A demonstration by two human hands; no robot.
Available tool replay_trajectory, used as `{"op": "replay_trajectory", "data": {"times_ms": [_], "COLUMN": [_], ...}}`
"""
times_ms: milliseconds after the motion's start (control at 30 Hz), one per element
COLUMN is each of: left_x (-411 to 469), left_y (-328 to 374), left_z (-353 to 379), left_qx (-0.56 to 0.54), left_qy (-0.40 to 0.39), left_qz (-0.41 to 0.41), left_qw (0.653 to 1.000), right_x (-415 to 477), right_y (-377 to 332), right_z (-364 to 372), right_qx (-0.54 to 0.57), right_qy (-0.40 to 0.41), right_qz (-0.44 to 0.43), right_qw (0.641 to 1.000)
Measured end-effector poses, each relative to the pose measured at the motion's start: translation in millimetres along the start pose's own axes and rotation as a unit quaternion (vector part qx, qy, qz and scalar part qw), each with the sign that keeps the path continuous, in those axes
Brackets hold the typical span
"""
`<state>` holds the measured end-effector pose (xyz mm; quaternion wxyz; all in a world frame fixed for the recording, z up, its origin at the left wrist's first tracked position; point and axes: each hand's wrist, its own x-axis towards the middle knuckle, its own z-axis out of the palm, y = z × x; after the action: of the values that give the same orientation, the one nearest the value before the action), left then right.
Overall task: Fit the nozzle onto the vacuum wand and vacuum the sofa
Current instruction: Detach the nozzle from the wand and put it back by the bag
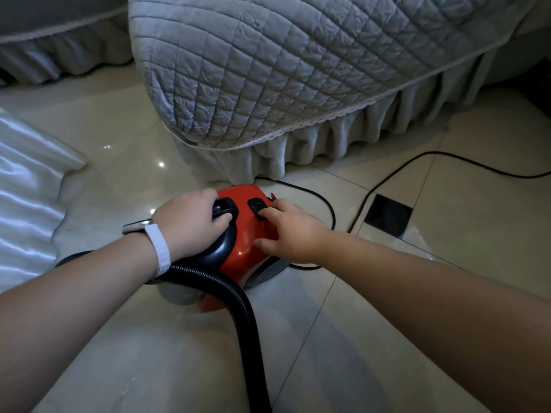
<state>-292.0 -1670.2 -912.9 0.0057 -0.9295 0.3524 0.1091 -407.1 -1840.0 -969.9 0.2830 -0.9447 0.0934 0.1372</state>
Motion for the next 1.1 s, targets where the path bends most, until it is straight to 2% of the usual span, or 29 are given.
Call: {"op": "replay_trajectory", "data": {"times_ms": [200,533,667,833,1100], "left_x": [-0.6,10.1,11.1,-4.0,-40.8], "left_y": [20.4,119.8,170.2,236.8,351.4], "left_z": [-6.6,6.8,21.1,40.7,86.9], "left_qx": [-0.031,-0.008,0.027,0.102,0.12], "left_qy": [0.029,-0.038,-0.082,-0.116,-0.141], "left_qz": [0.065,0.227,0.311,0.422,0.492], "left_qw": [0.997,0.973,0.947,0.893,0.851], "right_x": [-28.8,-127.1,-189.6,-271.8,-373.5], "right_y": [17.2,80.0,114.7,159.2,233.3], "right_z": [-27.1,-63.7,-64.7,-60.4,-31.5], "right_qx": [-0.09,-0.163,-0.18,-0.196,-0.134], "right_qy": [0.002,0.012,0.002,-0.033,-0.01], "right_qz": [-0.012,0.072,0.116,0.171,0.268], "right_qw": [0.996,0.984,0.977,0.965,0.954]}}
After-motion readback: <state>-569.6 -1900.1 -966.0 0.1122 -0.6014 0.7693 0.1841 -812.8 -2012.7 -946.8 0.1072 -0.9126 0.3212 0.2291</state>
